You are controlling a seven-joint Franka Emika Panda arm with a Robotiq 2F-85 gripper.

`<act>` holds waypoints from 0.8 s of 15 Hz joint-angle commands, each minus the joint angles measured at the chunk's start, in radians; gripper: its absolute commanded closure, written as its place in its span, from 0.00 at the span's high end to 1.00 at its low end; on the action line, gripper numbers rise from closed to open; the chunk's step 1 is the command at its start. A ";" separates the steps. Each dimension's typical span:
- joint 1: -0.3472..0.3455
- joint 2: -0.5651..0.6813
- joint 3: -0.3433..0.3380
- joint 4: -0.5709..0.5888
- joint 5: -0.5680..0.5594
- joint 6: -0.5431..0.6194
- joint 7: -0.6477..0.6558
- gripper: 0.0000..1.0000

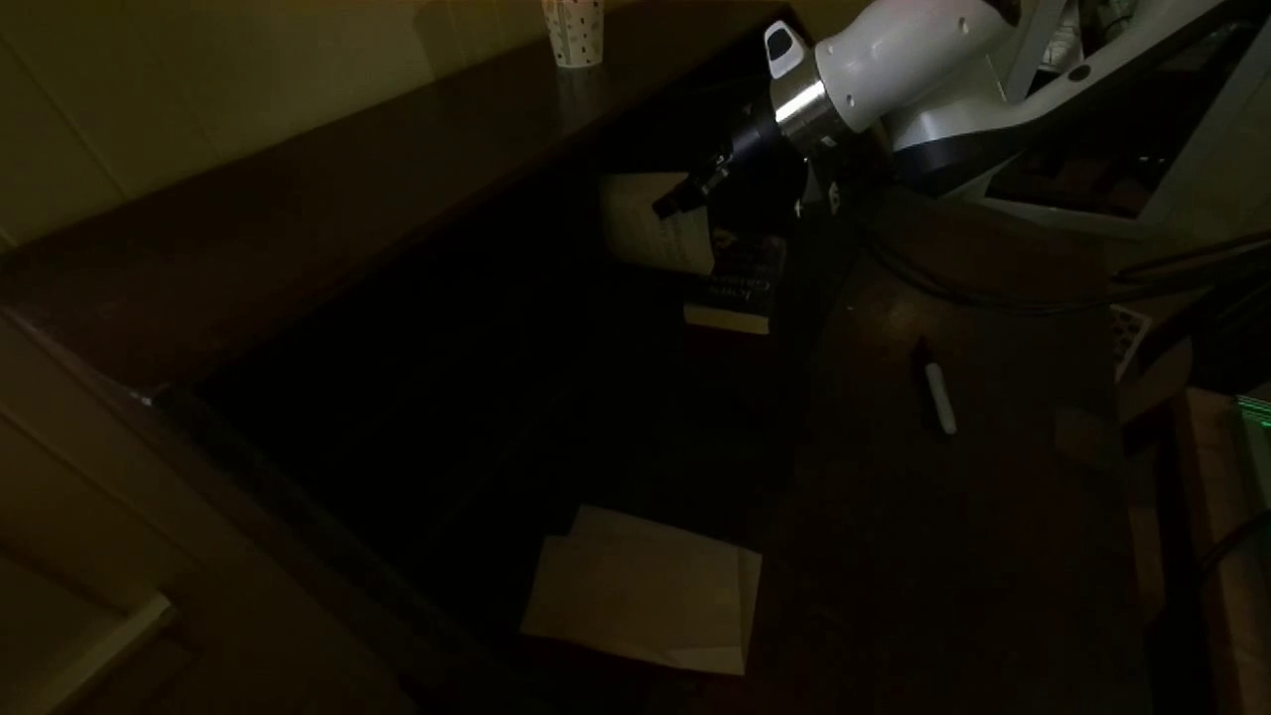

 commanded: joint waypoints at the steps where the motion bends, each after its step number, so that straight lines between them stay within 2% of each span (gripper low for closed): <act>1: 0.000 0.000 0.000 0.000 0.000 0.000 0.000 0.25; 2: 0.000 0.000 0.000 0.000 0.000 0.000 0.000 0.06; 12: 0.011 -0.170 0.043 0.138 -0.164 0.017 0.123 0.06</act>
